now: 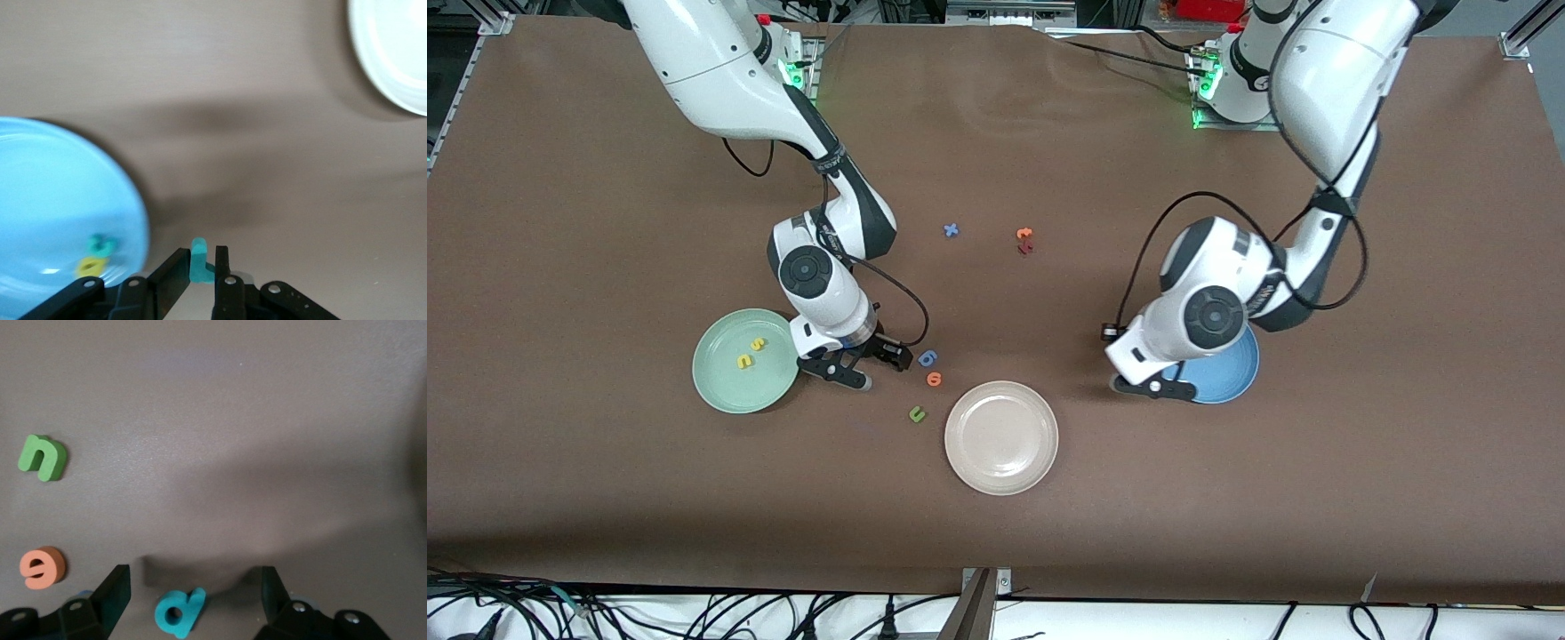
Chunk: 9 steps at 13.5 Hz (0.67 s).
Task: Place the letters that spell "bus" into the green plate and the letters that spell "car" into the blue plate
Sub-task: 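Drop the L onto the blue plate while the right gripper reaches the d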
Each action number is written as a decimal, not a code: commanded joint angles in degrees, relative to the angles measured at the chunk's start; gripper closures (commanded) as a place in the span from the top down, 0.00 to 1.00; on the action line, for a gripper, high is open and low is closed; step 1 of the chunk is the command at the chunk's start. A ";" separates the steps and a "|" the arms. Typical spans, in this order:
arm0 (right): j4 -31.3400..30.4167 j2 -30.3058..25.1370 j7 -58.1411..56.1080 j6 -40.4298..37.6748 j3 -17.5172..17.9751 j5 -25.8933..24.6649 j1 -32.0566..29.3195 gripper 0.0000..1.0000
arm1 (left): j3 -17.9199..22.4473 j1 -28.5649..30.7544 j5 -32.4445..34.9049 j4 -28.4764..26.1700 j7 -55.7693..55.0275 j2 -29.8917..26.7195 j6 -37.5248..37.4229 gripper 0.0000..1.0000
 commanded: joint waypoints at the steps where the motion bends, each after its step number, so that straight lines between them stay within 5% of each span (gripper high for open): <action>1: -0.02 0.28 3.12 1.35 -0.35 0.38 0.68 0.87 | -0.19 3.32 4.61 -0.82 5.89 -0.69 -3.52 0.10; 4: -0.02 0.63 6.46 1.35 -0.35 0.38 0.68 0.81 | -0.20 4.65 10.77 -1.61 11.18 0.00 -5.89 0.14; 5: -0.02 0.90 6.73 1.35 -0.26 0.29 0.85 0.81 | -0.20 4.65 12.18 -1.61 11.36 0.44 -6.34 0.34; 6: -0.02 1.33 6.64 1.35 0.00 0.20 1.12 0.81 | -0.20 4.65 12.28 -1.61 11.63 0.54 -6.95 0.88; 7: -0.02 1.51 6.56 1.44 0.26 0.20 1.21 0.81 | -0.28 4.74 12.29 -1.52 13.20 0.62 -7.30 1.00; 9: -0.11 1.43 6.47 1.26 0.62 0.38 1.21 0.81 | -0.20 4.92 12.29 -1.43 16.02 0.80 -7.31 1.00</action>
